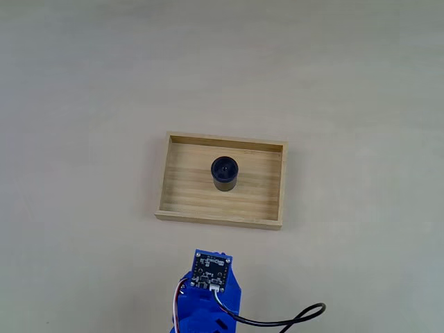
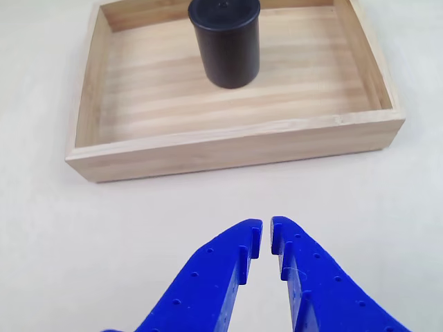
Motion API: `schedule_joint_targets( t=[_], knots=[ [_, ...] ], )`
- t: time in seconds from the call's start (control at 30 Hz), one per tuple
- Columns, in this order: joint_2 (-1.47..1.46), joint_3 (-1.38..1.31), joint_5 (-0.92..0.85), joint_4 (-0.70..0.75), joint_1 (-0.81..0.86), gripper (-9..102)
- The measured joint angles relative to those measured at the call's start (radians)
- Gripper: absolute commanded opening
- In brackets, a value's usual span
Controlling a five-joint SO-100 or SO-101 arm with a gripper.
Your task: Place the black cylinder in the wooden box then return to rest.
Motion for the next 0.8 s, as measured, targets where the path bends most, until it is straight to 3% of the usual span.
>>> schedule_joint_targets(
  t=[0.8],
  knots=[
    [-0.057, 0.192, -0.037, 0.126, -0.031, 0]
  ],
)
